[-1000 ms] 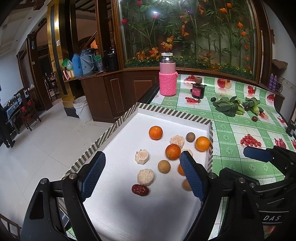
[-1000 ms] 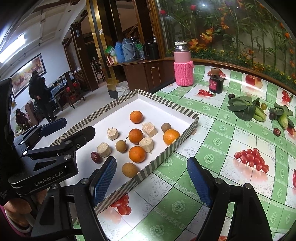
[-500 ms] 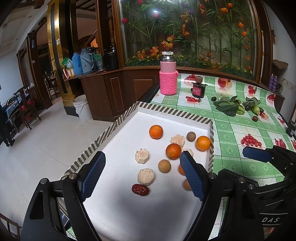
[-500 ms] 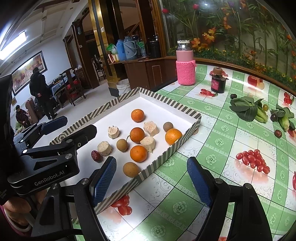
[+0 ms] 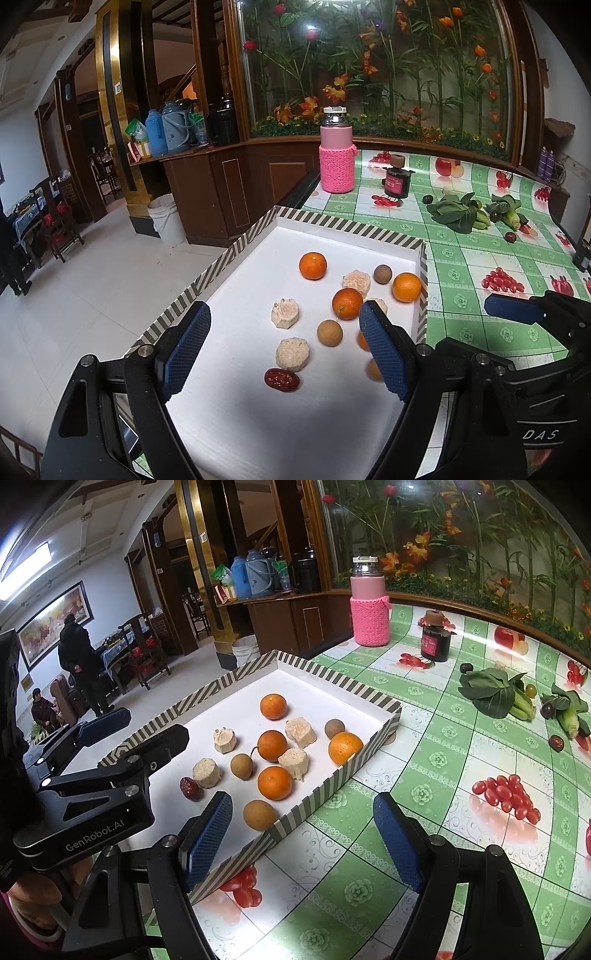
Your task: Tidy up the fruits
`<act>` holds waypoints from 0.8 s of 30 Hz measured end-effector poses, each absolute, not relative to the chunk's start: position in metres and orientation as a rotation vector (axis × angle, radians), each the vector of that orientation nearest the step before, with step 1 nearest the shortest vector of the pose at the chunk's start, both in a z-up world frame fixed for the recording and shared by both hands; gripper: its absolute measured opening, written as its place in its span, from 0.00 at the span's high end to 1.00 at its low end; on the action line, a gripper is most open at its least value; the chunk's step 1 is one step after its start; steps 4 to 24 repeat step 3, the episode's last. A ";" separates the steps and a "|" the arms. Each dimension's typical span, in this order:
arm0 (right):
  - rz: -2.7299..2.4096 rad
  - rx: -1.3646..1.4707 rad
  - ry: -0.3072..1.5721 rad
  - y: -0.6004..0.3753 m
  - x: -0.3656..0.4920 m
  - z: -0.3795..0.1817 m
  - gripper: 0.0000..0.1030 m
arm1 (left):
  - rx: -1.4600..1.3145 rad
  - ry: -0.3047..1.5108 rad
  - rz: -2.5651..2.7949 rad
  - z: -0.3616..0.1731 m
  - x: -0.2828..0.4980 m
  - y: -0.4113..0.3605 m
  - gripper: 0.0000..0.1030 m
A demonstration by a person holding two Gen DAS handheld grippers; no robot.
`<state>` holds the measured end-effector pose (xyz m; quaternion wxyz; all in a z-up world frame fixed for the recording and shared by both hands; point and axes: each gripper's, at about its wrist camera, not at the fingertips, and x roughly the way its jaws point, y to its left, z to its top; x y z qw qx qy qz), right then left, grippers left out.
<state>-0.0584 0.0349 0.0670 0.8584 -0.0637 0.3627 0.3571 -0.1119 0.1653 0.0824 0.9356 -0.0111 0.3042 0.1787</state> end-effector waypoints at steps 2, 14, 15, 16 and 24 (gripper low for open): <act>0.747 -0.131 0.761 0.033 -0.058 0.067 0.22 | -0.033 0.630 0.365 0.082 -0.111 0.164 0.19; 0.747 -0.131 0.760 0.033 -0.059 0.067 0.22 | -0.036 0.632 0.365 0.082 -0.111 0.164 0.19; 0.747 -0.131 0.760 0.033 -0.059 0.067 0.22 | -0.036 0.632 0.365 0.082 -0.111 0.164 0.19; 0.747 -0.131 0.760 0.033 -0.059 0.067 0.22 | -0.036 0.632 0.365 0.082 -0.111 0.164 0.19; 0.747 -0.131 0.760 0.033 -0.059 0.067 0.22 | -0.036 0.632 0.365 0.082 -0.111 0.164 0.19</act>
